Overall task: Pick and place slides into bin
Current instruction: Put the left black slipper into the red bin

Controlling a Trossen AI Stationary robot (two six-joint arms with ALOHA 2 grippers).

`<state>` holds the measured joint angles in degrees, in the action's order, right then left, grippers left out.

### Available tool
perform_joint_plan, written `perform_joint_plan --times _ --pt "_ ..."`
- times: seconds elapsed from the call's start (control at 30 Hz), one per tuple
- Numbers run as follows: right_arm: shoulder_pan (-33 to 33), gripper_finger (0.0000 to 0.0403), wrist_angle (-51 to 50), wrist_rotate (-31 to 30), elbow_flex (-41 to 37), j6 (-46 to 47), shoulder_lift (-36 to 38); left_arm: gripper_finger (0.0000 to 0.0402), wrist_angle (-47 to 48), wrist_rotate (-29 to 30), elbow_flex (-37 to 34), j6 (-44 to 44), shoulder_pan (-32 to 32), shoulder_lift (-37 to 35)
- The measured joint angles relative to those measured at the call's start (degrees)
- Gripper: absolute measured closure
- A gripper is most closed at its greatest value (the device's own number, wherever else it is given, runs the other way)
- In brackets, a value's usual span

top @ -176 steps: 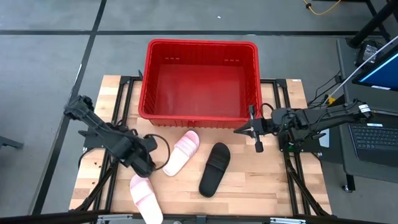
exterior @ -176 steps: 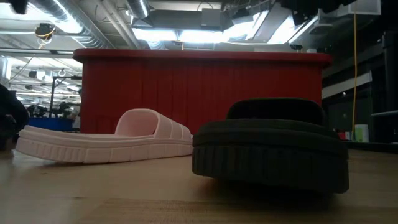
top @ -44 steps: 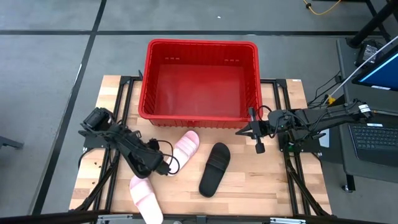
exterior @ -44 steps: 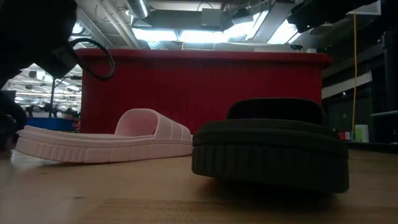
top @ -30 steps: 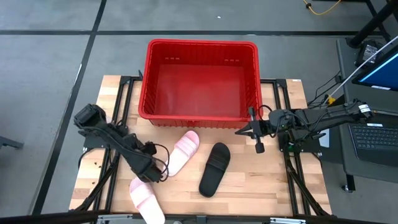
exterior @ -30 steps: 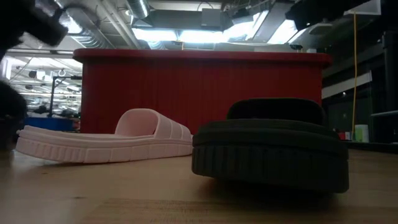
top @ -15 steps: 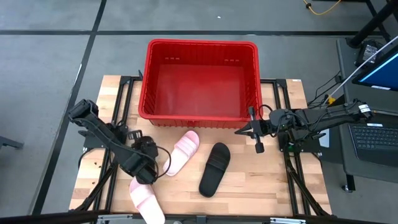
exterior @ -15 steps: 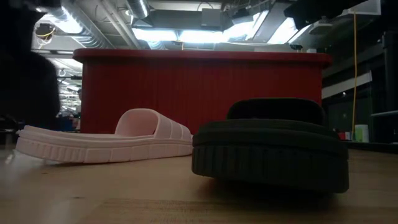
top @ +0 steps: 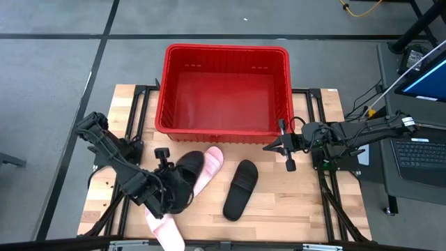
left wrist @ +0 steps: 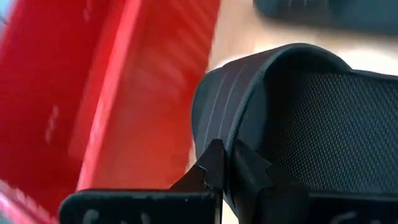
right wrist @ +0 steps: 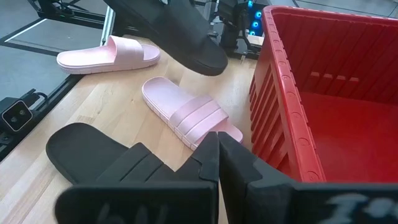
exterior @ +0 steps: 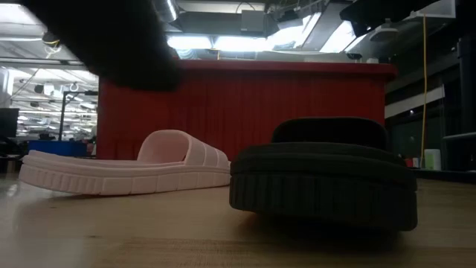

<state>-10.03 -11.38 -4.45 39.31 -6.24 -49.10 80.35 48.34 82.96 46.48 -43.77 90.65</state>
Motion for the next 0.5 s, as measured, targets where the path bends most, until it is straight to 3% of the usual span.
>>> perform_joint_plan --times 0.23,0.4,0.5 --pt "-0.01 0.0397 1.50 0.02 0.00 -0.04 0.00 0.0397 -7.89 14.08 0.15 -9.44 0.03 0.00" --pt "-0.01 0.0397 5.63 0.02 0.00 -2.83 0.00 0.0396 -11.18 29.35 0.97 -15.72 0.01 0.00" --pt "0.01 0.0397 8.26 0.02 -0.01 -2.96 0.00 0.0396 -11.54 32.54 2.61 -18.52 1.53 0.00"
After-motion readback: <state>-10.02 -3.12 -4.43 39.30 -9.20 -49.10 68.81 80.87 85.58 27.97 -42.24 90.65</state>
